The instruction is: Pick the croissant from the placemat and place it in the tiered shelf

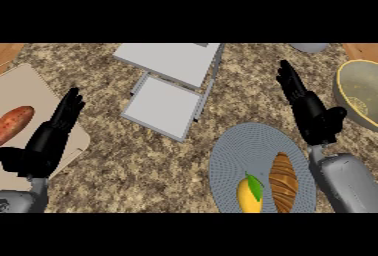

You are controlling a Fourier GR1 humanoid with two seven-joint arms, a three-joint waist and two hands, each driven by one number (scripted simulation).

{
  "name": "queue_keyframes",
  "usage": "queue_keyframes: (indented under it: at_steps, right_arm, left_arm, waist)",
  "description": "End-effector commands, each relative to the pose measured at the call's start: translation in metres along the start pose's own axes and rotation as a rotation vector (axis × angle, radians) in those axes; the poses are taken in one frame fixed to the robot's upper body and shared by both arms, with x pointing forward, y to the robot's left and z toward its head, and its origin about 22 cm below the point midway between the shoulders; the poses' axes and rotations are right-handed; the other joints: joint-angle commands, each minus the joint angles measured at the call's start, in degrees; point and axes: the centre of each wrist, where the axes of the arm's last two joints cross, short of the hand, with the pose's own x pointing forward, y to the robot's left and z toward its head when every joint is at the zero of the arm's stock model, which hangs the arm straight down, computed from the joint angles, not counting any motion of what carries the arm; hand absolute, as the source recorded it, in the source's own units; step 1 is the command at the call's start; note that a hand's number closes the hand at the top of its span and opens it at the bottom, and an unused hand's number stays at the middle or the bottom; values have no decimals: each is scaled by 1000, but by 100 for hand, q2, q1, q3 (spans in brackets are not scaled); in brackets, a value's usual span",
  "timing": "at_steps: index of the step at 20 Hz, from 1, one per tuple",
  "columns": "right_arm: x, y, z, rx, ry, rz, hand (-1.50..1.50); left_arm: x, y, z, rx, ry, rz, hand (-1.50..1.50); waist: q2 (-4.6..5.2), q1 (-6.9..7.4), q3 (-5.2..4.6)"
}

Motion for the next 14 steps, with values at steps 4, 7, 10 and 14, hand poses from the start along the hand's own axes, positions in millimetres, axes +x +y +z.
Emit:
queue_keyframes:
  at_steps: [4, 7, 10, 14]
  right_arm:
    - [-3, -88, 45, -314, -23, 204, 150]
    - [-46, -157, 97, -452, 358, 587, 150]
    - [-66, -151, 141, -640, 413, 291, 150]
    - [-48, -143, 194, -574, 287, 265, -150]
  left_arm:
    - [-52, 18, 37, 173, 333, 97, 0]
    - [-70, 20, 55, 219, 463, 138, 0]
    - [-73, 12, 57, 191, 553, 204, 0]
    - [-69, -7, 39, 144, 550, 205, 0]
  waist:
    - [-54, -706, 364]
    - [157, -1056, 262]
    - [-27, -827, 374]
    - [-12, -568, 362]
